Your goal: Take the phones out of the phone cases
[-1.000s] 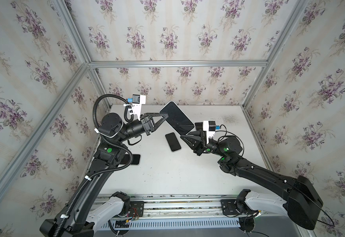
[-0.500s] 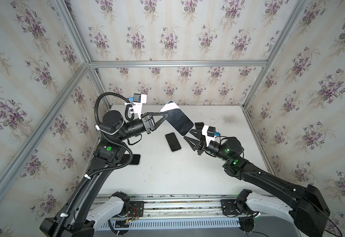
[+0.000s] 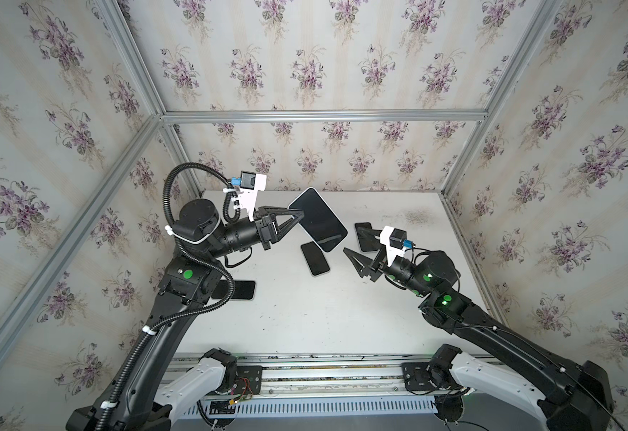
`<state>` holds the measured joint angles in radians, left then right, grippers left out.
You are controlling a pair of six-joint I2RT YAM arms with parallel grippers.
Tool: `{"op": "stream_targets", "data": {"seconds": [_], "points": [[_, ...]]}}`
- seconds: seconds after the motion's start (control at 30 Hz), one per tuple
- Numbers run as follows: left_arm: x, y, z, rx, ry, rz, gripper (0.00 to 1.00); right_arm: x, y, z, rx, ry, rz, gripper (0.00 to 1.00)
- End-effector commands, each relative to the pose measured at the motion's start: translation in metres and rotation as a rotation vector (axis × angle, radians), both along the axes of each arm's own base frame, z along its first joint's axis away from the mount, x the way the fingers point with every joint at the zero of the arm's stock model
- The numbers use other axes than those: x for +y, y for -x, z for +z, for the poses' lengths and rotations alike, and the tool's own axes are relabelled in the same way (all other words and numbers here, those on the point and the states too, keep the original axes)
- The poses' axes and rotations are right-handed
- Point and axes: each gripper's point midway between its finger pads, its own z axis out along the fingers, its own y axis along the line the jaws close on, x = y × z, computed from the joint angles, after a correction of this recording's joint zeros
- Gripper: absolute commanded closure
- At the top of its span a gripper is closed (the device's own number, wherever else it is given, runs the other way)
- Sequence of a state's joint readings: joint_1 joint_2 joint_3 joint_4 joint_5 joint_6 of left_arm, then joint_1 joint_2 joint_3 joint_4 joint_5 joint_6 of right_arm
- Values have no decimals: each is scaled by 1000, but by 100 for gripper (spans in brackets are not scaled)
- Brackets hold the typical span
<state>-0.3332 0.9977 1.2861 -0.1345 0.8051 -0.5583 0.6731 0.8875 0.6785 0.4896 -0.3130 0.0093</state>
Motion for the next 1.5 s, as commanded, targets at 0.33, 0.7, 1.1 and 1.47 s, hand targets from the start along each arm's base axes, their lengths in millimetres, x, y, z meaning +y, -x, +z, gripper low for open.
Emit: {"op": "stream_targets", "data": {"seconds": [0.33,0.7,1.1,1.47], "points": [[-2,-2,-4,-11,1,-5,100,38,31,-16,173,-144,334,25],[-3,-8,-8,51,46,2,100,54,34,-5,135,-221,339,23],[-4,-7,-10,68,61,-8,100,48,21,-9,135,-226,249,24],[-7,-4,-8,83,89,-22,100,53,6,-24,158,-182,182,28]]}}
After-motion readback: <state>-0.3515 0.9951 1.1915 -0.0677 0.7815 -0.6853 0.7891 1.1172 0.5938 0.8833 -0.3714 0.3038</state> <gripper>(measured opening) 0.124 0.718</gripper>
